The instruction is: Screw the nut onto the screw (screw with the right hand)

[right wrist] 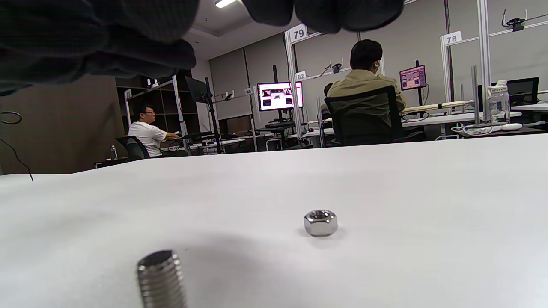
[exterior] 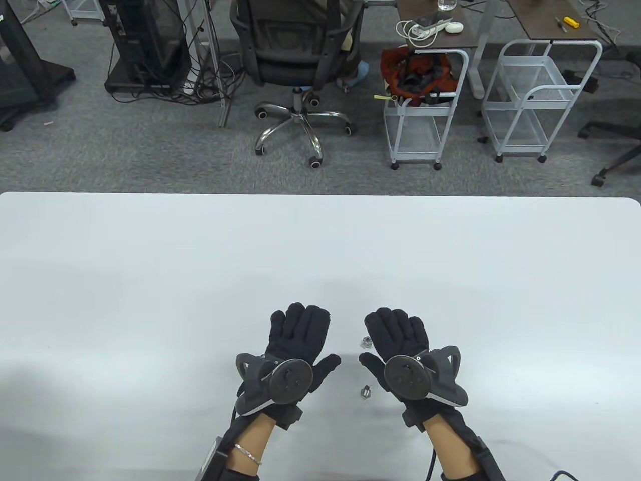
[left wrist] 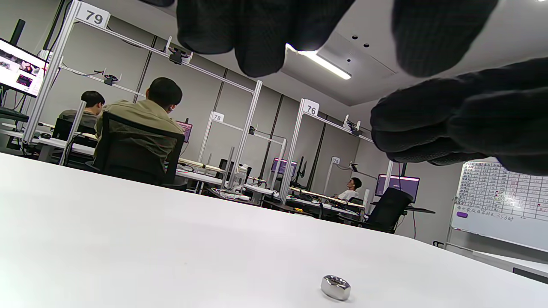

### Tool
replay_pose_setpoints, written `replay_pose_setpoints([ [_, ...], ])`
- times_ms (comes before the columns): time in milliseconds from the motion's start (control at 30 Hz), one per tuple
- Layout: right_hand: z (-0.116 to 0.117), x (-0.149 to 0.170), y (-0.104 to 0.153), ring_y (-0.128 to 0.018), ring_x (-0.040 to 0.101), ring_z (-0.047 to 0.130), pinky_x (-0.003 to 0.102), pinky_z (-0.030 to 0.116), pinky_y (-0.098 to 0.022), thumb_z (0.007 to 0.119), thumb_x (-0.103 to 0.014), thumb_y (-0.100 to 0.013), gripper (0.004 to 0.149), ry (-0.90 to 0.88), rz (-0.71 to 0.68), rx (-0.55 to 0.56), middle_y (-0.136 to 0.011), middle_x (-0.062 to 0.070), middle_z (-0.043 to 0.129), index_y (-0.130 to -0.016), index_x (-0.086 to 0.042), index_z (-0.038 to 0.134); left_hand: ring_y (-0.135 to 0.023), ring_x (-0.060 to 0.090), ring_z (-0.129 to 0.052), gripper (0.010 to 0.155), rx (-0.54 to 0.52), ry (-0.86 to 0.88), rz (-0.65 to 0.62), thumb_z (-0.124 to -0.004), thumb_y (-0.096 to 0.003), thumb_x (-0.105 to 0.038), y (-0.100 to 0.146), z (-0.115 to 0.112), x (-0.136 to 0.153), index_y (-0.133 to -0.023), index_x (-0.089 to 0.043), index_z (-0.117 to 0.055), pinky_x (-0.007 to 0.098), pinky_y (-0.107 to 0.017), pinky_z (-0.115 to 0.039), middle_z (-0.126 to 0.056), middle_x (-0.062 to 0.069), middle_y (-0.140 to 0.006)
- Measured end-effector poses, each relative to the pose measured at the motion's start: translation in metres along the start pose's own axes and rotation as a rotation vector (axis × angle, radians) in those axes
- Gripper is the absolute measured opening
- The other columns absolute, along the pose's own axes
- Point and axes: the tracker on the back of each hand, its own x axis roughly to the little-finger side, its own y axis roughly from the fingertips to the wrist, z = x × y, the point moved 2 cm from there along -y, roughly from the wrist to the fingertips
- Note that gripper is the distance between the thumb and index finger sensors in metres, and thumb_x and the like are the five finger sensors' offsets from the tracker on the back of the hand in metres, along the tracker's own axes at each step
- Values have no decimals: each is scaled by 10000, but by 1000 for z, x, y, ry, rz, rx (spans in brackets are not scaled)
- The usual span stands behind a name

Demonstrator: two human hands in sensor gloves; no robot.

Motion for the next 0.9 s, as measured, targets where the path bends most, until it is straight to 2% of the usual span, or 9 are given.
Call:
replay_pose_setpoints([
  [133, 2, -6, -1, -966, 558, 637, 703, 472, -655, 722, -413, -546, 715, 29, -15, -40, -1066, 323, 603, -1100, 0, 539, -1061, 452, -632, 771, 3, 5, 0, -685, -487, -602, 0, 0, 0, -1121, -185, -549, 619, -784, -420, -704, 134, -1176],
  [267, 13, -13, -4, -831, 472, 847, 659, 608, -606, 738, -410, -539, 637, 71, -18, -184, -967, 269, 776, -1039, -23, 666, -1061, 451, -632, 769, 1, 7, 1, -685, -487, -601, 0, 0, 0, -1121, -186, -549, 619, -784, -420, -704, 131, -1176],
  [433, 36, -26, -7, -716, 403, 934, 611, 676, -562, 760, -426, -525, 633, 166, -26, -386, -881, 231, 859, -1008, -21, 701, -1060, 452, -634, 766, 1, 2, 0, -684, -489, -599, 0, 0, -1, -1120, -186, -552, 618, -784, -422, -706, 131, -1175],
  [533, 48, -31, -7, -697, 385, 944, 600, 686, -556, 773, -416, -519, 626, 232, -26, -460, -864, 217, 871, -1003, -25, 703, -1060, 449, -638, 766, 1, 5, 1, -685, -488, -598, 0, 0, -1, -1120, -185, -553, 619, -784, -422, -709, 132, -1173],
  [900, 68, -42, -7, -558, 292, 1008, 540, 745, -506, 772, -300, -522, 454, 319, -82, -483, -728, 157, 953, -902, -54, 800, -1057, 448, -642, 762, 2, 6, 1, -684, -489, -596, 0, 1, -1, -1118, -187, -555, 614, -785, -430, -711, 132, -1172],
])
